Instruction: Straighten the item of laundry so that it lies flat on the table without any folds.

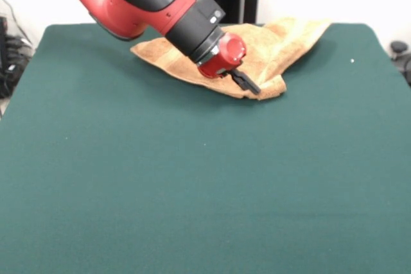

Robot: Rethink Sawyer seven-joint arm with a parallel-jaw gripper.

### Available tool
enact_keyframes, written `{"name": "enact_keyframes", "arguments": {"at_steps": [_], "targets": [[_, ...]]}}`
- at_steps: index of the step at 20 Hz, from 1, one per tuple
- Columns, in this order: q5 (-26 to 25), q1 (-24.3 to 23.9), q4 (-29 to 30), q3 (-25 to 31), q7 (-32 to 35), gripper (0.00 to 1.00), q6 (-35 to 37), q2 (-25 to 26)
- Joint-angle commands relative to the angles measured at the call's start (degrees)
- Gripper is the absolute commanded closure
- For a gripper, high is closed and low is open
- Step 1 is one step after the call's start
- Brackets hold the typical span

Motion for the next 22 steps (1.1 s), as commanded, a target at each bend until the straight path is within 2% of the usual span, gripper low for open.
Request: {"name": "enact_keyframes", "arguments": {"at_steps": [1,6,15,22], "targets": [[3.52,1.63,-5.57,0.04,4.09,1.0,3.09,0.26],[-0.68,-0.43,-6.33,2.15,-0.72,1.0,1.2,2.39],[-0.96,-1.68,-6.1,2.48,-0.23,1.0,0.39,3.88],[-3.1,-2.84,-7.84,3.65,-3.68,1.0,1.21,5.79]]}}
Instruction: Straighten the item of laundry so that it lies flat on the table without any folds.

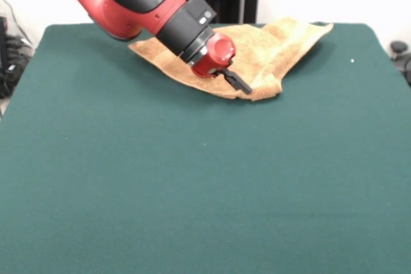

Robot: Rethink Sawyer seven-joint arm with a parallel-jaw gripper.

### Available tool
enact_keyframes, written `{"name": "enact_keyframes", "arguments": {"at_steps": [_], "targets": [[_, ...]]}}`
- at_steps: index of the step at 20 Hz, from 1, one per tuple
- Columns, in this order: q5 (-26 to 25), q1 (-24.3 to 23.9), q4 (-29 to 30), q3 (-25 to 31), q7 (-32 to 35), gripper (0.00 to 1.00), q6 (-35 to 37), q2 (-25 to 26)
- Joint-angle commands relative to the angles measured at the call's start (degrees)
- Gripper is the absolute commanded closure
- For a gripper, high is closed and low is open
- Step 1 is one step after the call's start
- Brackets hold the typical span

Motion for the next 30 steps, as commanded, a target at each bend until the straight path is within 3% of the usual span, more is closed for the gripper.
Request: {"name": "enact_keyframes", "arguments": {"at_steps": [1,6,16,24,30], "targets": [[-3.93,0.87,-8.37,4.18,-5.4,1.0,1.04,3.13],[-10.59,0.05,-10.29,7.03,-10.03,1.0,0.22,3.77],[-21.38,-0.96,-10.77,9.31,-7.72,1.0,-2.94,2.67],[-25.2,-0.71,-10.29,9.13,-3.17,1.0,-4.82,0.16],[-26.33,-1.19,-10.37,9.79,-3.35,1.0,-4.47,0.69]]}}
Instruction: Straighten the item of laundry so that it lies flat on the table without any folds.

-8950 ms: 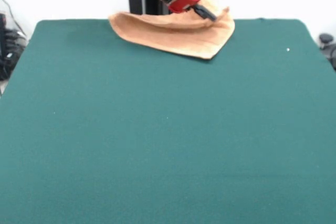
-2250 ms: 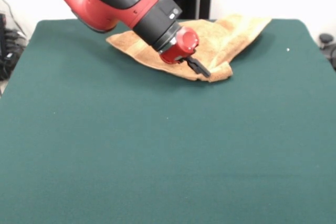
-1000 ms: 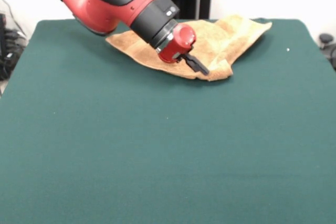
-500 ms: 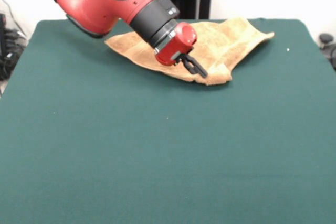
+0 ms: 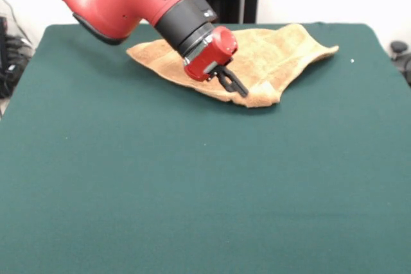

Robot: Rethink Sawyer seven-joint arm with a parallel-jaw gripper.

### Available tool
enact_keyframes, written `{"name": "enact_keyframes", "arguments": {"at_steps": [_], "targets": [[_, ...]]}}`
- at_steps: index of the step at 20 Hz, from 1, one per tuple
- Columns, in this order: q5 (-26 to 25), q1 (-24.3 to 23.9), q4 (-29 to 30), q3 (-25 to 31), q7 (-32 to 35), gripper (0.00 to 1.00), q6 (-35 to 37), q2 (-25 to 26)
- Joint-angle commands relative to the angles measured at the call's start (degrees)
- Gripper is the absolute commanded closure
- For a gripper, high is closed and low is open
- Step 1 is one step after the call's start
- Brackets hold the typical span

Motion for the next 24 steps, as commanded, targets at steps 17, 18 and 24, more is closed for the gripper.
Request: {"name": "enact_keyframes", "arguments": {"at_steps": [17,18,24], "targets": [[-9.31,2.47,-8.8,5.03,-5.31,1.0,-2.58,-2.96],[-10.1,3.38,-8.77,4.73,-4.68,1.0,-3.22,-4.93],[-11.74,5.8,-8.05,3.0,-0.38,1.0,-6.16,-10.52]]}}
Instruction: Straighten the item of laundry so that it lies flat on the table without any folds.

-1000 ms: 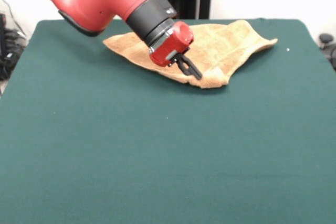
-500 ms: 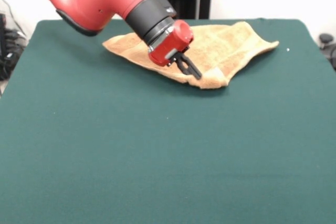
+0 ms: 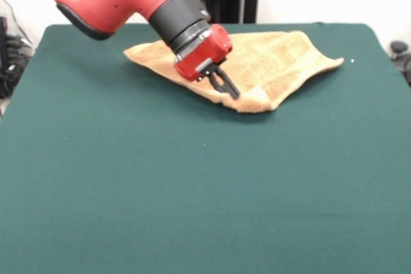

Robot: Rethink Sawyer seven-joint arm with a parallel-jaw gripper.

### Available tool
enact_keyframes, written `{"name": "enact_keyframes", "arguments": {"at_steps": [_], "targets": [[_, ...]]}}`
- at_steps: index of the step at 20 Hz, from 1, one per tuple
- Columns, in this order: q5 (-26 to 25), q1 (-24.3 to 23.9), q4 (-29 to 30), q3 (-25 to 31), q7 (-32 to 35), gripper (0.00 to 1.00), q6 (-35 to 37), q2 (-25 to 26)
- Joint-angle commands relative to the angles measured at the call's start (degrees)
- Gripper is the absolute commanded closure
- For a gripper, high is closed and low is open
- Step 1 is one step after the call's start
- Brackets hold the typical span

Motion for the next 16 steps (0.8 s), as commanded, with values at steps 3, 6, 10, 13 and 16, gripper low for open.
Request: {"name": "enact_keyframes", "arguments": {"at_steps": [3,6,10,13,16], "targets": [[-4.61,5.29,-7.66,-0.34,0.93,1.0,-6.92,-6.9],[-5.27,6.2,-7.31,-1.05,1.93,1.0,-8.9,-9.04],[-5.16,5.75,-7.47,-0.3,1.1,1.0,-8.07,-8.96],[-5.13,5.36,-7.44,0.01,0.66,1.0,-7.98,-8.62],[-5.22,5.33,-7.43,-0.04,0.69,1.0,-8.24,-8.67]]}}
